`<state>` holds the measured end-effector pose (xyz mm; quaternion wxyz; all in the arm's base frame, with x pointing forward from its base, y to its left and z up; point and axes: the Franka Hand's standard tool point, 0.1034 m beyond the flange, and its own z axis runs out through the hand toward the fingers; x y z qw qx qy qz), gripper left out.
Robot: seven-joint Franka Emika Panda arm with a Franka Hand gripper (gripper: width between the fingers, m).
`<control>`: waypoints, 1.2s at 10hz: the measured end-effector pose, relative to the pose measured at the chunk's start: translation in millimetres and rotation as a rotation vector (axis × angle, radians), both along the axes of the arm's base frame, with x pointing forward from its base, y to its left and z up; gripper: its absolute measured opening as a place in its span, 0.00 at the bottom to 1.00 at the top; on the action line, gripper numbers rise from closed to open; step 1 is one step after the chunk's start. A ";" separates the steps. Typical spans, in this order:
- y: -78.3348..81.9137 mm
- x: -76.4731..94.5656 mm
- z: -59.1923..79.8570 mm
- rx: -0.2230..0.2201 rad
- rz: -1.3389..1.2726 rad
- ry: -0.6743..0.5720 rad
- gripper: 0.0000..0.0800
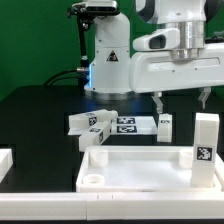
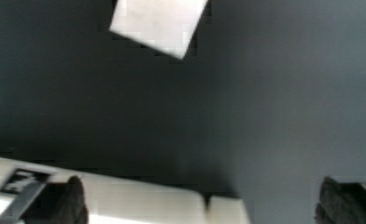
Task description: Assemble desk
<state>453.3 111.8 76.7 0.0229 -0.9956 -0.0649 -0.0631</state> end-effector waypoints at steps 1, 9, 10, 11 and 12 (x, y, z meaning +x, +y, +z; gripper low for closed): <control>3.5 -2.2 -0.9 0.003 -0.017 0.003 0.81; -10.5 -22.6 -17.2 0.035 -0.322 0.309 0.81; -11.4 -24.5 -17.4 0.032 -0.316 0.375 0.81; -13.0 -26.1 -17.4 0.031 -0.314 0.453 0.81; -15.0 -25.8 -19.4 0.032 -0.315 0.525 0.81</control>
Offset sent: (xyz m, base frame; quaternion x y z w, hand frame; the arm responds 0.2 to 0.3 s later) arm 0.0000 0.0000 0.0000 0.0000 0.0000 0.1938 0.9810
